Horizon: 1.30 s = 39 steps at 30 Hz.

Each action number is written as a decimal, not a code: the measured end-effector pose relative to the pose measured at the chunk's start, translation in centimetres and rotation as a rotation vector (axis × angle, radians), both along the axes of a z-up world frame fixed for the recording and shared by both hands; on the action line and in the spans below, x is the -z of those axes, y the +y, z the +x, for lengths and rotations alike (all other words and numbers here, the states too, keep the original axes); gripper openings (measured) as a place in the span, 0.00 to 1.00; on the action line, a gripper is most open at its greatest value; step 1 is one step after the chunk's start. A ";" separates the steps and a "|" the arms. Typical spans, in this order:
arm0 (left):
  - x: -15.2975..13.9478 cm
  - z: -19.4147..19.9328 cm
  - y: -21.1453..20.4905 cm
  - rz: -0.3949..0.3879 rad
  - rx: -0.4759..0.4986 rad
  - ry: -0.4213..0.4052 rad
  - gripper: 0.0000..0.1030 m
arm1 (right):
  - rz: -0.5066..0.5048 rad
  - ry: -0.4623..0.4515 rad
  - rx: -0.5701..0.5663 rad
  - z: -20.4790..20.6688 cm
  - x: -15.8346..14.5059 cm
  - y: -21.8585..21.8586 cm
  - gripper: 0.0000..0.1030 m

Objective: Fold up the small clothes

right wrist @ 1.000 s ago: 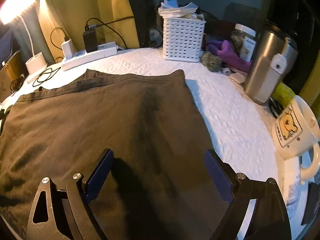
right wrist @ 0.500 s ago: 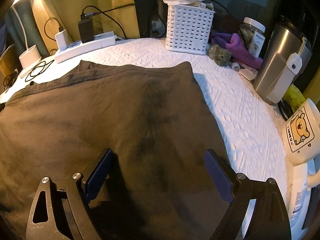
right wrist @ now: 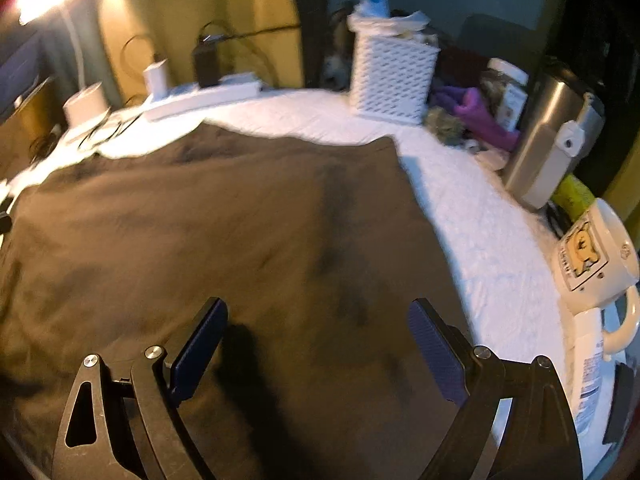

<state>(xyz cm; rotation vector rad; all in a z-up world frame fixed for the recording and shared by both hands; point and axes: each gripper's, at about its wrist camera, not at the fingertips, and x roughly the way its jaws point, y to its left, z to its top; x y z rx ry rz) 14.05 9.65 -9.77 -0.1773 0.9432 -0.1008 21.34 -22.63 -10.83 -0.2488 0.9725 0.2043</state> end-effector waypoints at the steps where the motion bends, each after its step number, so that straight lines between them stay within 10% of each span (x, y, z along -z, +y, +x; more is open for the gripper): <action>1: 0.3 -0.6 -0.7 -0.005 0.018 0.015 0.40 | -0.012 0.004 -0.001 -0.3 0.4 0.1 0.90; 15: 1.5 -4.4 -1.3 0.219 -0.025 0.040 0.40 | -0.032 -0.037 0.062 -4.2 0.3 -3.4 0.90; 23: 1.5 -7.8 -1.3 0.075 -0.031 0.068 0.40 | -0.043 -0.048 0.101 -7.1 0.0 -4.9 0.90; 39: -0.2 -11.9 -2.7 0.075 -0.067 -0.045 0.41 | 0.009 -0.074 0.156 -11.6 -0.9 -8.2 0.90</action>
